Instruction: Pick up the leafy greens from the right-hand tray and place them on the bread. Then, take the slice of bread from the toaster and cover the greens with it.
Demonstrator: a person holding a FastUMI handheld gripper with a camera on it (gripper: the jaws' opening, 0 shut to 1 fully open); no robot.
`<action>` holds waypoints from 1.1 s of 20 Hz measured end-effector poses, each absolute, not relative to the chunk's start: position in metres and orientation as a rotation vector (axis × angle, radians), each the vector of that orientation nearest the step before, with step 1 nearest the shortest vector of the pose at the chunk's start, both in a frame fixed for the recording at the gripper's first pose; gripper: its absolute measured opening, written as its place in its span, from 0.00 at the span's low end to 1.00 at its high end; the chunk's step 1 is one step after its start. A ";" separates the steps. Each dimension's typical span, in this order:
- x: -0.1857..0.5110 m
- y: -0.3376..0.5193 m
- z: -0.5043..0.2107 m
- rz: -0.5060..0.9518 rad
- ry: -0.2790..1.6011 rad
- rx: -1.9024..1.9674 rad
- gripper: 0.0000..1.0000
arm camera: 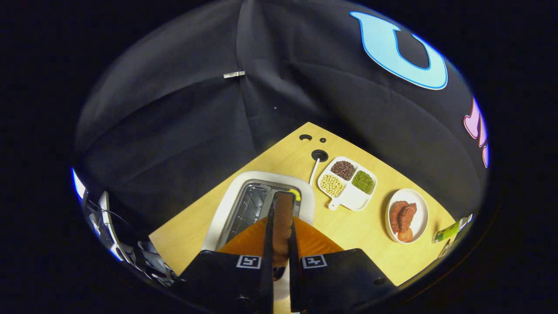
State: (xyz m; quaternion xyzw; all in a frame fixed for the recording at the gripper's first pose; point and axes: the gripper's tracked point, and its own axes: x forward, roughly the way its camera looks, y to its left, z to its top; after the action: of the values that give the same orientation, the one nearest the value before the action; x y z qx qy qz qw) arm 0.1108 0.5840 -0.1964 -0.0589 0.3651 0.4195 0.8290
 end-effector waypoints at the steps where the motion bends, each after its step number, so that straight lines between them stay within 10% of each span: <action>1: 0.109 0.583 -0.197 0.895 0.780 -0.137 0.17; 22: 0.114 0.389 -0.127 0.755 0.639 0.091 0.12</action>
State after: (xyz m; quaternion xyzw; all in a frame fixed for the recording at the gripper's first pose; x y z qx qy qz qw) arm 0.1140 0.3890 -0.1274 0.0435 0.3066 0.3622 0.8792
